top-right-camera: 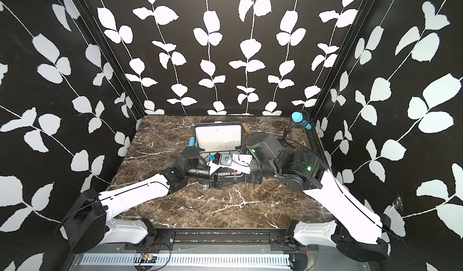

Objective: Put jewelry chain into jewelry box
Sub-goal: Adjust the necklace.

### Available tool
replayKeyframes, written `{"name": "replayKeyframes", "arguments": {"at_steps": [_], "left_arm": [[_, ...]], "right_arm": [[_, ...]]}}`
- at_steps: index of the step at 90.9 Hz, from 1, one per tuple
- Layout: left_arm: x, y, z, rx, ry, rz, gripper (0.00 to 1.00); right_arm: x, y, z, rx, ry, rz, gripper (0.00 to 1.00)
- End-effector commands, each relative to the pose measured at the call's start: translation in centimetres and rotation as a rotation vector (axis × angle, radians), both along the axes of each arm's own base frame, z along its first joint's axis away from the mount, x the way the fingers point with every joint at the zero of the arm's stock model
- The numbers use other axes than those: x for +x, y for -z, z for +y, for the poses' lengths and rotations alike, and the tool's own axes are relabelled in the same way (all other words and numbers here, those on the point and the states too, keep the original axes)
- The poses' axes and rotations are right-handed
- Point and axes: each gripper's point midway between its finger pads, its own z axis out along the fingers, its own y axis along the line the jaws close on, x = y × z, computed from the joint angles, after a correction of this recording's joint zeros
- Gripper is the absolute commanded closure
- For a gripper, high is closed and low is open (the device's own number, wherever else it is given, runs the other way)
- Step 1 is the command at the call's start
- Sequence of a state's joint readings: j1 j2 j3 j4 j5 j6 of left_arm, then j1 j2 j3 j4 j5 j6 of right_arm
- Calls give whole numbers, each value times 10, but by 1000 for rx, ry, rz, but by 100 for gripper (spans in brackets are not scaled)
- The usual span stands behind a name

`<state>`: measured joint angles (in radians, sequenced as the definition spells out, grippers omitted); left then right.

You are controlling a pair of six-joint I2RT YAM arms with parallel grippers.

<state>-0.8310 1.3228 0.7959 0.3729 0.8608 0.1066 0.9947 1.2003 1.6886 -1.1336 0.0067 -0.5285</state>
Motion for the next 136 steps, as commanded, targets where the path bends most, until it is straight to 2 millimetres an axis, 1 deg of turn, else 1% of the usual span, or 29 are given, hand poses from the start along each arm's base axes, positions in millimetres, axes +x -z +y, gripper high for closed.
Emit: {"name": "replayKeyframes", "arguments": {"at_steps": [1, 5, 14, 17, 22, 31, 34, 44, 51, 61, 71, 81, 99, 108, 128, 136], "left_arm": [[-8, -19, -2, -51, 45, -29, 62], [-8, -19, -2, -51, 44, -28, 66], [-7, -19, -2, -53, 41, -28, 64], [-8, -20, -2, -54, 46, -28, 65], [-9, -20, -3, -53, 48, -26, 69], [-9, -20, -3, -52, 51, -25, 82], [-9, -19, -3, -51, 51, -24, 84], [-8, -19, -4, -50, 52, -22, 86], [-9, -18, -4, -49, 54, -20, 90], [-9, -20, -4, -51, 53, -22, 90], [-9, -20, -4, -51, 54, -22, 94], [-9, -20, -4, -50, 54, -22, 100], [-10, -21, -2, -50, 43, -28, 100], [-10, -24, 2, -40, 21, -39, 100], [-4, -30, 20, 13, -100, -91, 100], [-1, -28, 28, 38, -142, -105, 100]], "right_arm": [[1, -9, 1, 39, 0, -23, 100], [1, -9, 2, 40, -1, -23, 100], [1, -9, 2, 40, -1, -20, 100], [1, -9, 2, 41, 0, -21, 100], [1, -8, 1, 38, 1, -23, 100], [2, -9, 1, 38, 1, -28, 100], [2, -9, 0, 37, 3, -29, 100], [2, -9, 0, 36, 4, -32, 100], [3, -9, -1, 37, 7, -34, 100], [2, -10, -1, 38, 6, -35, 100], [2, -10, -2, 38, 7, -37, 100], [2, -10, -2, 40, 9, -37, 100], [5, -10, 0, 50, 24, -39, 100], [12, -12, 2, 72, 56, -47, 100], [29, -16, 15, 191, 127, -66, 100], [36, -17, 21, 239, 144, -83, 100]]}}
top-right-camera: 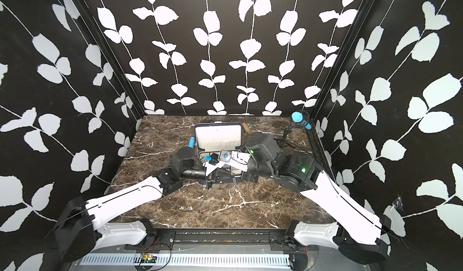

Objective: Put jewelry chain into jewelry box
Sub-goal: Adjust the necklace.

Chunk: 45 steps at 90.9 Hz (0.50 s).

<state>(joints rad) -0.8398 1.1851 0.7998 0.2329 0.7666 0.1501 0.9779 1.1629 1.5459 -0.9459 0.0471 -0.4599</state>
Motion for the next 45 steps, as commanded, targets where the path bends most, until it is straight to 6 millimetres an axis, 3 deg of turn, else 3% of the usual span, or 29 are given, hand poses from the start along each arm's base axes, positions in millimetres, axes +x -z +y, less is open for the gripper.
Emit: {"name": "replayKeyframes", "arguments": {"at_steps": [1, 20, 45], "left_arm": [[4, -7, 11, 29, -69, -46, 100], [21, -5, 28, 67, -184, -26, 100], [84, -20, 48, 64, -442, -26, 100]], "right_arm": [[16, -26, 12, 157, 57, -64, 100], [42, -37, 21, 275, 149, -126, 100], [85, -48, 37, 446, 255, -173, 100]]}}
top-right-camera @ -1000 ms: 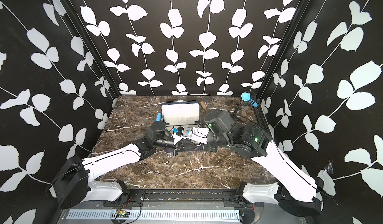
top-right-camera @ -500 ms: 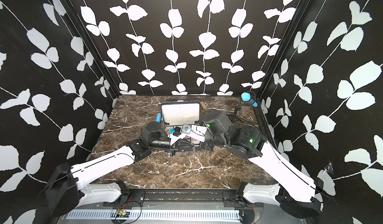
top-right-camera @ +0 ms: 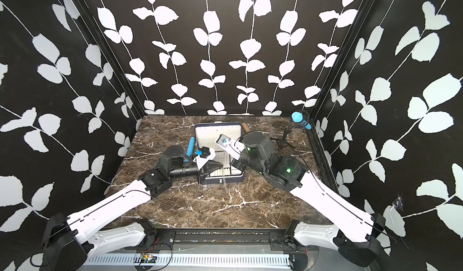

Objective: Put jewelry chain into jewelry box
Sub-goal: Hang the necklace on the jewelry box clasp.

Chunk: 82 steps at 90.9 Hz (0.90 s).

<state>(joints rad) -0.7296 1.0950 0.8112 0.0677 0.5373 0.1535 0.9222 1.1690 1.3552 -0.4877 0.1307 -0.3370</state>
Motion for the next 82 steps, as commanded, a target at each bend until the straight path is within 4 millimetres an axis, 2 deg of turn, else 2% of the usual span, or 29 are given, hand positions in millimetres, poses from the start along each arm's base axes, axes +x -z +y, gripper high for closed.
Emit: {"name": "replayKeyframes", "arguments": {"at_steps": [1, 8, 11, 24, 28, 47, 64, 82], "left_arm": [[28, -24, 5, -14, -115, -34, 100], [44, -29, 3, 9, -160, -63, 100], [58, -30, 9, 21, -203, -68, 100], [98, -42, 12, 14, -306, -102, 100], [111, -43, 14, 12, -348, -107, 100], [168, -43, 25, -14, -539, -107, 100], [196, -28, 24, -16, -601, -77, 100], [210, -11, 36, 3, -670, -42, 100]], "right_arm": [[27, -33, 12, 188, 68, -74, 100], [39, -33, 20, 226, 83, -72, 100], [42, -33, 23, 233, 88, -74, 100], [68, -40, 35, 315, 129, -123, 100], [77, -27, 37, 322, 154, -123, 100], [115, -14, 43, 431, 238, -138, 100], [141, 2, 47, 498, 283, -124, 100], [158, 18, 43, 521, 326, -92, 100]]}}
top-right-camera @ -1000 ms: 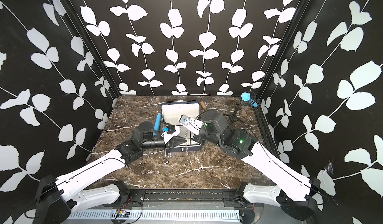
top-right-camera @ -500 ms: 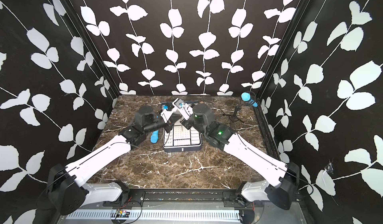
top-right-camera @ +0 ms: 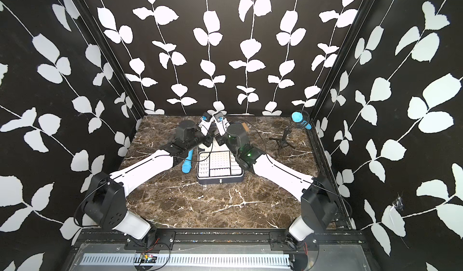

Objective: Put jewelry chain into jewelry box
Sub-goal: Hang the necklace on the jewelry box clasp.

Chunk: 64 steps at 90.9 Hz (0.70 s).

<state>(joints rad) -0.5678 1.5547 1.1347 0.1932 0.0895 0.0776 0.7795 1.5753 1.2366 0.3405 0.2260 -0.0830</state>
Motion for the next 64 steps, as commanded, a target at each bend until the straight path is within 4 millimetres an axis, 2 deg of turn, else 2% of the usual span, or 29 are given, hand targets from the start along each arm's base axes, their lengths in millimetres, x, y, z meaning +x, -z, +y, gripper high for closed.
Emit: {"name": "replayKeyframes", "arguments": {"at_steps": [1, 14, 31, 38, 64], "left_arm": [[11, -24, 10, -55, -57, -49, 100], [7, -17, 10, -36, -28, -40, 100], [4, -4, 9, -9, -4, -12, 100], [5, 0, 10, -1, -12, -2, 100], [12, 12, 11, 8, -40, 22, 100]], "right_arm": [[9, -17, -8, 111, 36, -37, 100], [16, -3, -15, 134, 49, 0, 100], [21, 5, -21, 162, 60, 27, 100], [25, 23, -18, 151, 57, 59, 100], [24, 45, -17, 179, 54, 112, 100]]}}
